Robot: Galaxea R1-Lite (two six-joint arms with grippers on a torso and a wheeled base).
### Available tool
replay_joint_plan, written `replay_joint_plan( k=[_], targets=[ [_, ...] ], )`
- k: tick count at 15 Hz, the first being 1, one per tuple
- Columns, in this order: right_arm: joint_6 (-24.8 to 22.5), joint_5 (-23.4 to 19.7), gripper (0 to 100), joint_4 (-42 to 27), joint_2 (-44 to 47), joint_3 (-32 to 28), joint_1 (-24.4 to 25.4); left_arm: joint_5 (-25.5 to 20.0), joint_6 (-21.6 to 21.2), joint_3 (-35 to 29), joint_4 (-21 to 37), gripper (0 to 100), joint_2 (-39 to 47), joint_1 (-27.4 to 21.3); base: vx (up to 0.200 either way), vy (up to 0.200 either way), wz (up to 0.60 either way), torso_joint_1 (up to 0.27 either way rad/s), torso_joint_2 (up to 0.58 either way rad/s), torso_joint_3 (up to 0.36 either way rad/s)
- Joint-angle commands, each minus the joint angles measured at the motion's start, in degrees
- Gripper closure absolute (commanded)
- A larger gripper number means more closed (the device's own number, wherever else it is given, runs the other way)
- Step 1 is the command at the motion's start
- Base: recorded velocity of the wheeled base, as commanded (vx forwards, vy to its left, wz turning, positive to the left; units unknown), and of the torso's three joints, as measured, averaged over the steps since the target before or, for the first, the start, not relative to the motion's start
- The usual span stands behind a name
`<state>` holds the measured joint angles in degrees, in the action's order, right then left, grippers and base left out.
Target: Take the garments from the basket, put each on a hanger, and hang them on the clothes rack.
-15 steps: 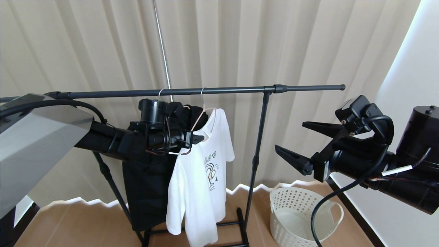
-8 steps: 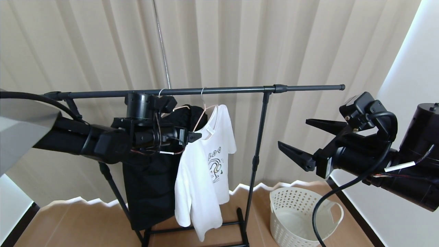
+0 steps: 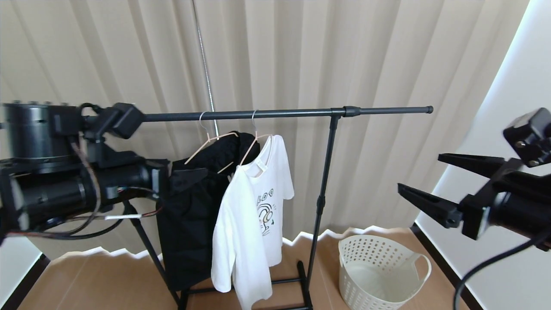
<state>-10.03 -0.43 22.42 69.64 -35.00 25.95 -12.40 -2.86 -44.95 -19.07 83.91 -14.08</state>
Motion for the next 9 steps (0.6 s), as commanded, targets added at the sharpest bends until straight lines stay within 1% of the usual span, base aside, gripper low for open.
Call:
replay_joint_plan(
  k=[1, 2, 3, 4, 5, 6, 7, 8, 9],
  targets=[
    [0.0, 1.9, 0, -11.9, -16.8, 1.8, -0.3, -2.7, -3.7, 15.3, 1.5, 0, -23.3, 5.0, 0.000, 0.000, 0.00, 0.000, 0.00, 0.000],
    [-0.2, 3.2, 0, -16.5, -23.2, 6.9, -0.2, -2.7, -4.8, 21.0, 3.9, 0, -31.7, 5.3, 0.000, 0.000, 0.00, 0.000, 0.00, 0.000],
    [-0.3, 4.3, 0, -17.2, -25.6, 9.3, -0.2, -2.7, -5.0, 23.1, 5.2, 0, -35.3, 5.6, 0.000, 0.000, 0.00, 0.000, 0.00, 0.000],
    [-0.4, 7.5, 0, -17.4, -31.1, 15.7, -0.2, -2.6, -5.0, 27.0, 8.3, 0, -42.9, 6.3, 0.000, 0.000, 0.00, 0.000, 0.00, 0.000],
    [-0.4, 8.8, 0, -17.4, -35.4, 20.3, -0.2, -2.6, -5.0, 29.5, 10.5, 0, -47.3, 7.0, 0.000, 0.000, 0.00, 0.000, 0.00, 0.000],
    [-0.4, 8.6, 0, -17.4, -37.7, 22.7, -0.2, -2.6, -5.0, 30.5, 11.2, 0, -49.3, 7.4, 0.000, 0.000, 0.00, 0.000, 0.00, 0.000],
    [-0.4, 8.3, 0, -17.1, -43.2, 28.3, -0.2, -2.6, -5.0, 33.6, 12.1, 0, -53.3, 7.8, 0.000, 0.000, 0.00, 0.000, 0.00, 0.000],
    [-0.4, 8.2, 0, -16.7, -47.8, 32.6, -0.2, -2.6, -4.9, 36.5, 12.1, 0, -56.4, 7.8, 0.000, 0.000, 0.00, 0.000, 0.00, 0.000],
    [-0.3, 8.2, 0, -17.1, -52.7, 35.0, -0.1, -2.5, -4.9, 39.6, 12.1, 0, -59.0, 7.8, 0.000, 0.000, 0.00, 0.000, 0.00, 0.000]
  ],
)
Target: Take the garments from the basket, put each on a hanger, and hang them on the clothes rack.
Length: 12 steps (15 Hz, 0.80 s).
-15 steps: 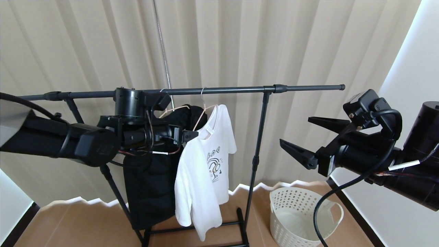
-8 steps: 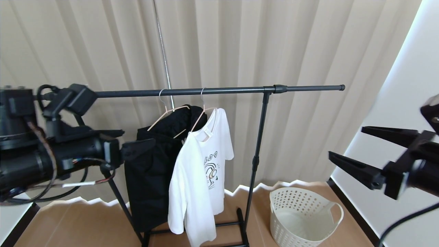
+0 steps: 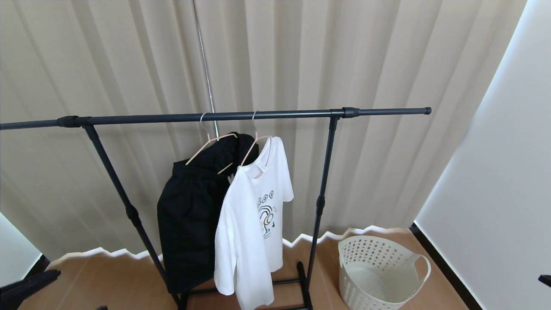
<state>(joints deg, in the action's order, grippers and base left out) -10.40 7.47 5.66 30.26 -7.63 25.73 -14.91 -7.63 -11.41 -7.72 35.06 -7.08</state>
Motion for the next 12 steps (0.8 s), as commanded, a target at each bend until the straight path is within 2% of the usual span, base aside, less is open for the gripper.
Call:
replay_joint_plan(
  k=[1, 3, 6, 8, 10, 12],
  targets=[
    [0.4, 0.2, 0, -0.5, -18.0, 7.6, 0.2, 0.1, -0.1, 9.0, 0.8, 0, -12.6, 0.8, 0.000, 0.000, 0.00, 0.000, 0.00, 0.000],
    [0.9, 0.9, 0, -0.5, -21.1, 7.6, -2.6, 1.6, 0.0, 11.4, 0.7, 0, -15.9, 0.8, 0.000, 0.000, 0.00, 0.000, 0.00, 0.000],
    [0.9, 1.9, 0, -0.5, -25.0, 7.6, -10.9, 5.2, 2.4, 11.4, 1.1, 0, -19.4, 2.3, 0.000, 0.000, 0.00, 0.000, 0.00, 0.000],
    [2.0, 3.9, 0, -0.5, -24.9, 7.6, -12.2, 8.6, 2.4, 11.4, 2.4, 0, -22.1, 4.8, 0.000, 0.000, 0.00, 0.000, 0.00, 0.000],
    [4.0, 4.2, 0, -0.6, -24.9, 7.6, -12.6, 10.3, 2.4, 11.4, 4.1, 0, -28.9, 6.0, 0.000, 0.000, 0.00, 0.000, 0.00, 0.000],
    [4.1, 6.9, 0, -0.6, -24.9, 7.6, -12.6, 12.2, 2.3, 11.4, 6.0, 0, -33.7, 7.6, 0.000, 0.000, 0.00, 0.000, 0.00, 0.000]
  ],
)
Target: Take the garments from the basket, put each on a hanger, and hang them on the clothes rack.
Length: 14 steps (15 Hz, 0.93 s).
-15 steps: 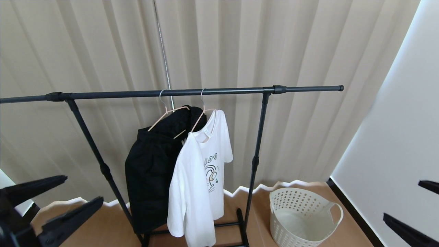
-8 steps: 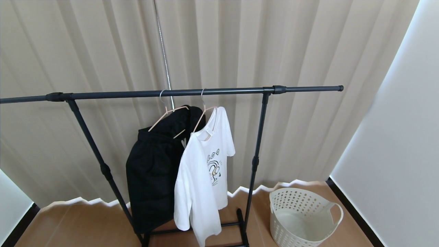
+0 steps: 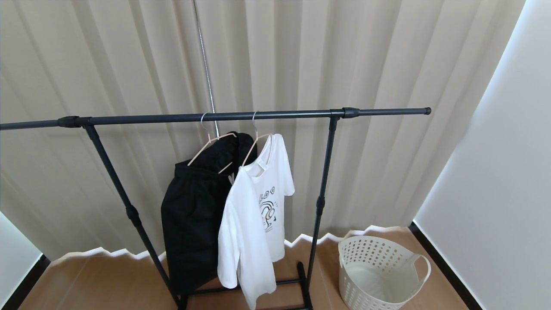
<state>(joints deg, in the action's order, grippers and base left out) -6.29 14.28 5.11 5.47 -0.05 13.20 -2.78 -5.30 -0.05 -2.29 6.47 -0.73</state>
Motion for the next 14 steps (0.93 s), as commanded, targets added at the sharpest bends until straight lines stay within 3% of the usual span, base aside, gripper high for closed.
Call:
replay_joint_plan(
  k=[1, 5, 9, 11, 14],
  targets=[
    [0.1, 0.3, 0, 0.0, -0.1, 0.0, -1.5, 3.6, 0.2, 0.0, 1.1, 0, -5.7, 1.3, 0.000, 0.000, 0.00, 0.000, 0.00, 0.000],
    [-3.2, -0.4, 0, 0.0, -5.4, 0.0, -13.6, 7.0, 2.5, 0.0, 0.9, 0, -6.4, 1.2, 0.000, 0.000, 0.00, 0.000, 0.00, 0.000],
    [-3.2, -1.7, 0, 0.0, -5.4, 0.0, -13.2, 6.8, 3.1, 0.0, 0.8, 0, -6.5, 1.2, 0.000, 0.000, 0.00, 0.000, 0.00, 0.000],
    [-1.0, -5.5, 0, 0.0, -5.4, 0.0, -13.2, 6.9, 4.5, 0.0, 0.4, 0, -6.5, 1.2, 0.000, 0.000, 0.00, 0.000, 0.00, 0.000],
    [1.0, -5.8, 0, 0.0, -5.4, 0.0, -13.2, 6.9, 4.5, 0.0, 0.4, 0, -6.5, 1.2, 0.000, 0.000, 0.00, 0.000, 0.00, 0.000]
  ],
)
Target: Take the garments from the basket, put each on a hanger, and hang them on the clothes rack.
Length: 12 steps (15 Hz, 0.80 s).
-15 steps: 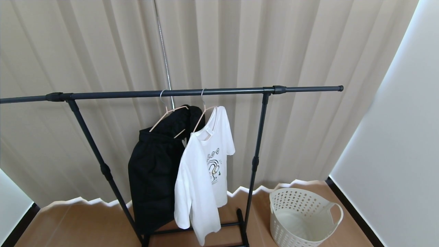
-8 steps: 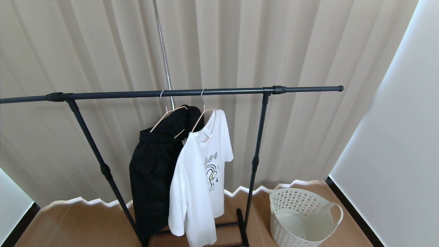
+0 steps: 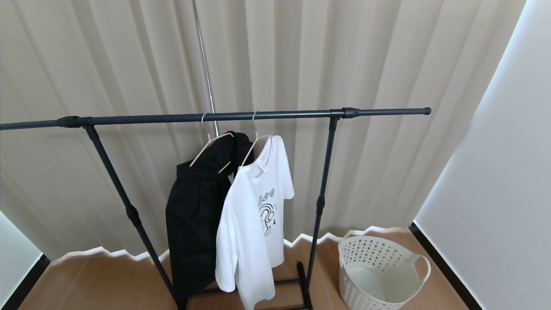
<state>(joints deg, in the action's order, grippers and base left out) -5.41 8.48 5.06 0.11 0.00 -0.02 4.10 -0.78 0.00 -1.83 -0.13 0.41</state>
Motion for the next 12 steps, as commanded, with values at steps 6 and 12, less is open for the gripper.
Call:
replay_joint_plan(
  k=[6, 12],
  targets=[
    [0.4, -12.9, 0, -1.2, 0.0, 0.0, 0.0, 0.0, 0.0, 0.0, 0.0, 0, 0.1, 0.0, 0.000, 0.000, 0.00, 0.000, 0.00, 0.000],
    [0.8, -19.0, 0, -2.2, -0.1, 0.0, 0.0, 0.0, 0.0, 0.0, 0.0, 0, 0.1, 0.0, 0.000, 0.000, 0.00, 0.000, 0.00, 0.000]
  ],
)
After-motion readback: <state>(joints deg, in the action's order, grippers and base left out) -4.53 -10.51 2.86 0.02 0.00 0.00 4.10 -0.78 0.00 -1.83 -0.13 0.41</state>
